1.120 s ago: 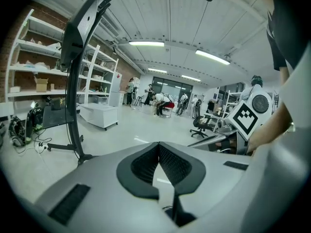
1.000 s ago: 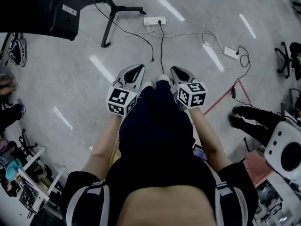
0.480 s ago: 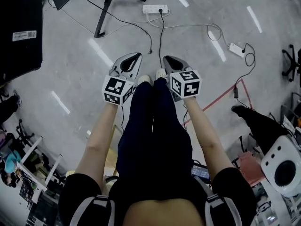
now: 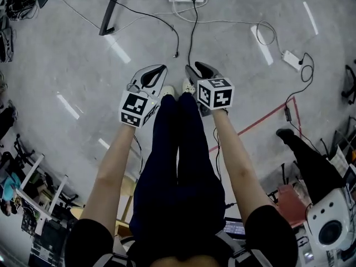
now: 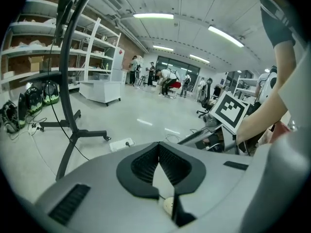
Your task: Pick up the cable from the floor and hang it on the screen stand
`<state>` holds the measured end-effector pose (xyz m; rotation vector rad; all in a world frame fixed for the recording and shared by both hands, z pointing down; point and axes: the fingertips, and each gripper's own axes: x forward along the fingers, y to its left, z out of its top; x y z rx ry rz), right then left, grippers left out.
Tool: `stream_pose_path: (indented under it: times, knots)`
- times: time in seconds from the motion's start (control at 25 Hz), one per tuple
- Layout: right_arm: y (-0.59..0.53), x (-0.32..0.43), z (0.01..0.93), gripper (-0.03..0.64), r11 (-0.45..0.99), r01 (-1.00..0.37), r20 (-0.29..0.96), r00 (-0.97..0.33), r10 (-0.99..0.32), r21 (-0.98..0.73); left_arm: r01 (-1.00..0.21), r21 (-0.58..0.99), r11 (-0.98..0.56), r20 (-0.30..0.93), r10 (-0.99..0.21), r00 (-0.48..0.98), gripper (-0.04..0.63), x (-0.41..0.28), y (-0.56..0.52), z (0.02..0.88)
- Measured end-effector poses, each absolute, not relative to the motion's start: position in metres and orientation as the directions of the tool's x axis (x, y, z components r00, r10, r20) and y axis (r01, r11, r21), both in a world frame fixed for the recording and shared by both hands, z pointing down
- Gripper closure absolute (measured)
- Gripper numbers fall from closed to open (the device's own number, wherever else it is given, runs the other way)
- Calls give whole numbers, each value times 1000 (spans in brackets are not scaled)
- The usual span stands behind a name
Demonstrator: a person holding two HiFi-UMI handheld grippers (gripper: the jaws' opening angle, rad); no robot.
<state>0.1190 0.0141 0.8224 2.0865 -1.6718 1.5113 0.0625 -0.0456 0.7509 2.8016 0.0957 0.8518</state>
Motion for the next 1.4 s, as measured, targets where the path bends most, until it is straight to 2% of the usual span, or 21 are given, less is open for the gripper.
stream_pose_path:
  times: [0.4,0.6,0.84,1.04,1.4]
  knots:
    - [8,112,946,451,-262,-855,741,-190,-644,-447,-26,267,-963,594,143,791,588,62,-40,877]
    - [-2,100,1008,445,-73,-926,766,-261,-588,-371,-17,291,-957,619,175,765,588,56,-37,944]
    - [-13,93,1079,439,78,-943,788,-315,-529,-325,26,283,-959,649,211,730,588,51,-29,1021]
    - [-15,72,1133,426,315,-917,823,-368,-432,-245,-42,314,-948,659,186,729,588,48,-35,1078]
    - [-18,57,1228,423,590,-794,872,-385,-303,-146,-102,339,-935,672,165,721,588,45,-55,1163]
